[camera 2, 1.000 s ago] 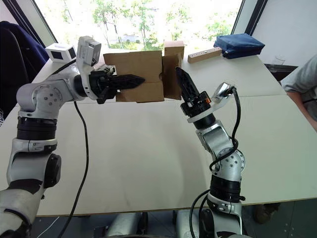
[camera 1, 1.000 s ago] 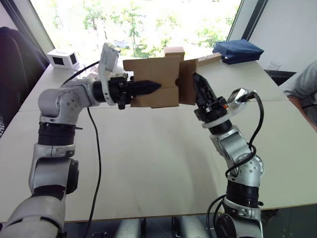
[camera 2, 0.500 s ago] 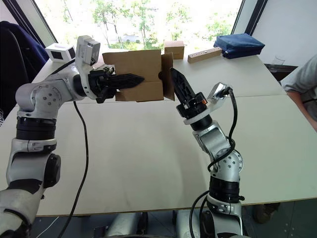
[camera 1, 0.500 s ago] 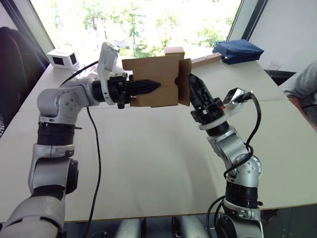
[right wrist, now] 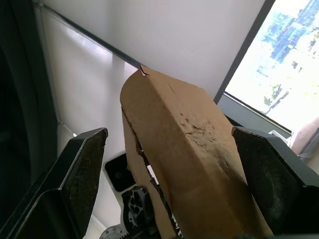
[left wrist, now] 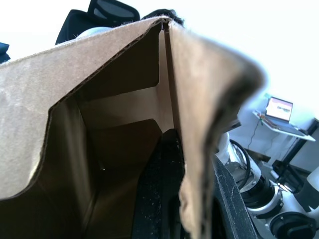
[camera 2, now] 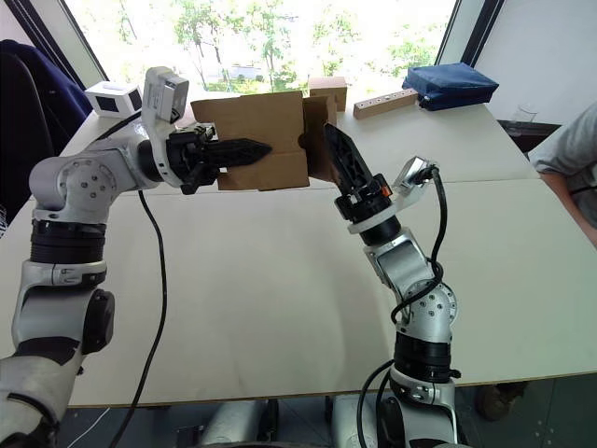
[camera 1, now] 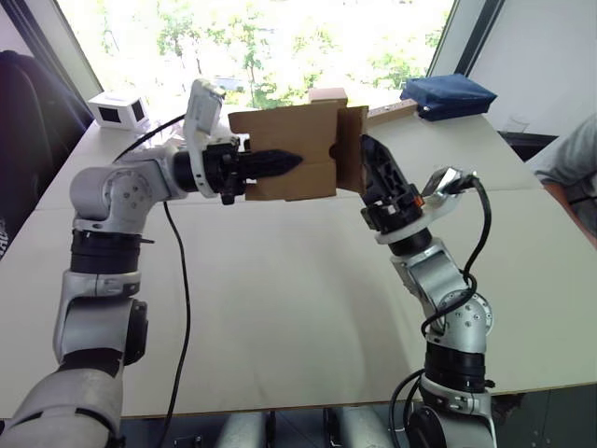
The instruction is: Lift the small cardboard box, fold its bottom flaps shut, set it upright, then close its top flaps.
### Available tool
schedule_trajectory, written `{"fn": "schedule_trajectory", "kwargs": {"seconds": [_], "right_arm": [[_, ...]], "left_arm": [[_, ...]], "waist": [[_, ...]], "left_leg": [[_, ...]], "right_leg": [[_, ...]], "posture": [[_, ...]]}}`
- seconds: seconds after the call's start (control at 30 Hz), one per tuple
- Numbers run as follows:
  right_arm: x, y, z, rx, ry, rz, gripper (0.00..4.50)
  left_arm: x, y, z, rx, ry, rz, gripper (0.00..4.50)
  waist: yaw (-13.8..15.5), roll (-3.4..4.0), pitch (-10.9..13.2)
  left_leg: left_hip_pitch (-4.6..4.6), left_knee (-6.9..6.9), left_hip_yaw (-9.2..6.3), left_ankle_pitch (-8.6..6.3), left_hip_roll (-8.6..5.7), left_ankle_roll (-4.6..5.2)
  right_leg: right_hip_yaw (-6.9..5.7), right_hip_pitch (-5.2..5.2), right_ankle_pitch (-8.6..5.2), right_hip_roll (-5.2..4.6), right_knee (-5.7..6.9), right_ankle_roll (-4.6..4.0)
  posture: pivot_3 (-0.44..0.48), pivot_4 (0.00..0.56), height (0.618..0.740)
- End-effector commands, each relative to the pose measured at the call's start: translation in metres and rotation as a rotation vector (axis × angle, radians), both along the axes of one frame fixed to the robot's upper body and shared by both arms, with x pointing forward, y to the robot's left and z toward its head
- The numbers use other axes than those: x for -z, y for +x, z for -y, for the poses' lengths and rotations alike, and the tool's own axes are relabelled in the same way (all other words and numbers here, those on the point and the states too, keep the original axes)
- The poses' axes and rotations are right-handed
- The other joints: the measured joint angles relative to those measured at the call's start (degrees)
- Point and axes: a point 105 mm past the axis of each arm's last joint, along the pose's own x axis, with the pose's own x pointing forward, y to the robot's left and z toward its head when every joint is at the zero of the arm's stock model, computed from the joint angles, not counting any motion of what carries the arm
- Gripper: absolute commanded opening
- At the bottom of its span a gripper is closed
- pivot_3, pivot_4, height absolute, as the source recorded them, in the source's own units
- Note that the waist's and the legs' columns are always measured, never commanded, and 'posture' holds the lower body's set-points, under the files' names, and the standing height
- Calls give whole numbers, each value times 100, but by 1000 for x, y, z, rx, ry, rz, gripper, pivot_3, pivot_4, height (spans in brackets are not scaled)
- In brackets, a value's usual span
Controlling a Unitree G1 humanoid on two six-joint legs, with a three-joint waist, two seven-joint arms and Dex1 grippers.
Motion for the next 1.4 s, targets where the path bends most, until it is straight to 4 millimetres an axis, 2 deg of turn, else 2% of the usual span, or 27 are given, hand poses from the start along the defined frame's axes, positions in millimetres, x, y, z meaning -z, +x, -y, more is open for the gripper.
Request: {"fn": "schedule_trajectory", "kwargs": {"seconds": [0.03, 0.07, 0.2, 0.4, 0.5, 0.53, 0.57, 0.7, 0.87, 1.17, 1.27, 1.4], "right_arm": [[-9, -2, -3, 14, -13, 38, 3505], [-10, -2, -3, 14, -6, 40, 3256], [-14, -4, -3, 3, 36, 53, 3256], [-14, -11, -13, -28, -15, 81, 3256], [-11, -9, -15, -16, -56, 81, 3953], [-10, -9, -16, -17, -64, 81, 4319], [-10, -10, -16, -20, -70, 82, 4469], [-12, -11, -14, -22, -69, 103, 4469], [-18, -12, -5, -37, 27, 106, 4469], [-14, -10, -2, -44, 82, 68, 4469], [-12, -5, 0, -23, 103, 40, 3729], [-11, -5, -2, -24, 113, 30, 2351]], "left_arm": [[-12, -5, -4, 7, -25, 44, 0], [-12, -5, -4, 7, -25, 44, 0], [-12, -6, -4, 6, -25, 43, 0], [-11, -5, -4, 2, -24, 40, 0], [-11, -5, -4, 2, -23, 39, 0], [-11, -4, -4, 2, -22, 38, 0], [-11, -4, -4, 2, -22, 38, 0], [-11, -4, -4, 0, -21, 38, 0], [-11, -3, -4, -1, -23, 38, 0], [-11, -4, -5, -1, -24, 39, 0], [-11, -5, -5, 1, -24, 39, 0], [-11, -5, -5, 3, -25, 39, 0]], "waist": [[0, 0, 0], [0, 0, 0], [0, 0, 0], [-1, 0, 0], [-1, 0, 0], [-1, 0, 0], [1, 0, 0], [2, 0, 0], [0, 0, 0], [0, 1, 0], [-1, 1, 0], [0, 1, 1]], "left_leg": [[0, 0, 0, 0, 0, 0], [0, 0, 0, 0, 0, 0], [0, 0, 0, 0, 0, 0], [0, 0, 0, 0, 0, 0], [0, 0, 0, 0, 0, 0], [0, 0, 0, 0, 0, 0], [0, 0, 0, 0, 0, 0], [0, 0, 0, 0, 0, 0], [0, 0, 0, -1, 0, 2], [0, -1, 0, -1, 0, 2], [0, -1, -1, -1, 0, 1], [0, -1, 0, 0, 0, 0]], "right_leg": [[0, 0, 0, 0, 0, 0], [0, 0, 0, 0, 0, 0], [0, 0, 0, 0, 0, 0], [0, 0, 0, 0, 0, 0], [0, 0, 0, 0, 0, 0], [0, 0, 0, 0, 0, 0], [0, 0, 0, 0, 0, 0], [0, 0, 0, 0, 0, 0], [0, 0, 0, 0, 0, 0], [0, 0, 0, 0, 0, 0], [0, -1, 0, 0, 0, 0], [0, -1, 0, 0, 0, 0]], "posture": [[0, 150, 740], [0, 150, 740], [0, 150, 740], [0, 150, 740], [0, 150, 740], [0, 150, 740], [0, 150, 740], [0, 150, 740], [0, 150, 740], [0, 150, 740], [0, 150, 740], [0, 150, 740]]}}
